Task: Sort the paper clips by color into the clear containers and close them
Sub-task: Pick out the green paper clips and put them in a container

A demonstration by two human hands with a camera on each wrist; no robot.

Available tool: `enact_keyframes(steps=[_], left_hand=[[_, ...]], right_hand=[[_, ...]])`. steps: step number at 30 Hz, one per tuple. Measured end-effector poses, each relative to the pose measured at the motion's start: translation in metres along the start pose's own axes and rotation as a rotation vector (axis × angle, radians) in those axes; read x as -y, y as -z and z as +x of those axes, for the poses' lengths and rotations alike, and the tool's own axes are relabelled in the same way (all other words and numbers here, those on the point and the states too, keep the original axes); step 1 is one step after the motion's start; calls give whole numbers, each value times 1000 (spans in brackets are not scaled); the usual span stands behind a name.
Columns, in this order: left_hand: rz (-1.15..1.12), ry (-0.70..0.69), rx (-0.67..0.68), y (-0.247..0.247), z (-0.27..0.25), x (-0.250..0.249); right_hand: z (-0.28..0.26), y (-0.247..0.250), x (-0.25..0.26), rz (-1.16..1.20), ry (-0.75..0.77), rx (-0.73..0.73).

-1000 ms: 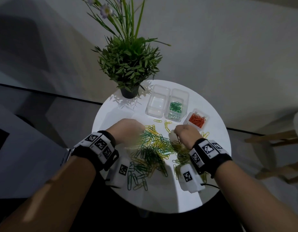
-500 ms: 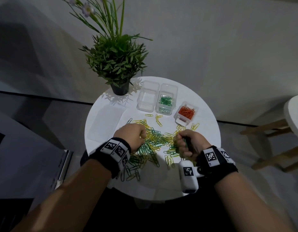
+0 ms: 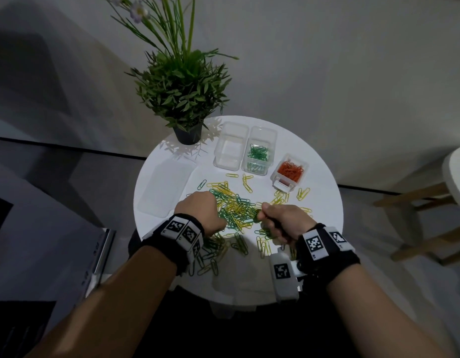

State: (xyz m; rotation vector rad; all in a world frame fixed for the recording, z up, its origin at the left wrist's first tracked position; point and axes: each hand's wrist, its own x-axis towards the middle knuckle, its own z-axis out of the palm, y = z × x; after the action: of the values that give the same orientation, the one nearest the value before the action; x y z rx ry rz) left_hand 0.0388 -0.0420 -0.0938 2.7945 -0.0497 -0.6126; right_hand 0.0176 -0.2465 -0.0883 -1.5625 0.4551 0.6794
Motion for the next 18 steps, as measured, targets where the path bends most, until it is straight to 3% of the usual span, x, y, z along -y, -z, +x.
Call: enact_keyframes(steps=[4, 8, 10, 13, 18], left_hand=[[-132, -12, 45, 6, 2, 7], [-252, -11, 54, 7, 2, 21], [-316, -21, 64, 8, 2, 29], [-351, -55, 55, 12, 0, 34], [-502, -101, -9, 18, -8, 22]], right_hand=[[-7, -13, 1, -453, 100, -137], [-7, -32, -2, -1038, 80, -110], [-12, -42, -1, -1203, 91, -120], [-12, -48, -4, -1307, 124, -141], [-15, -43, 1, -1261, 127, -193]])
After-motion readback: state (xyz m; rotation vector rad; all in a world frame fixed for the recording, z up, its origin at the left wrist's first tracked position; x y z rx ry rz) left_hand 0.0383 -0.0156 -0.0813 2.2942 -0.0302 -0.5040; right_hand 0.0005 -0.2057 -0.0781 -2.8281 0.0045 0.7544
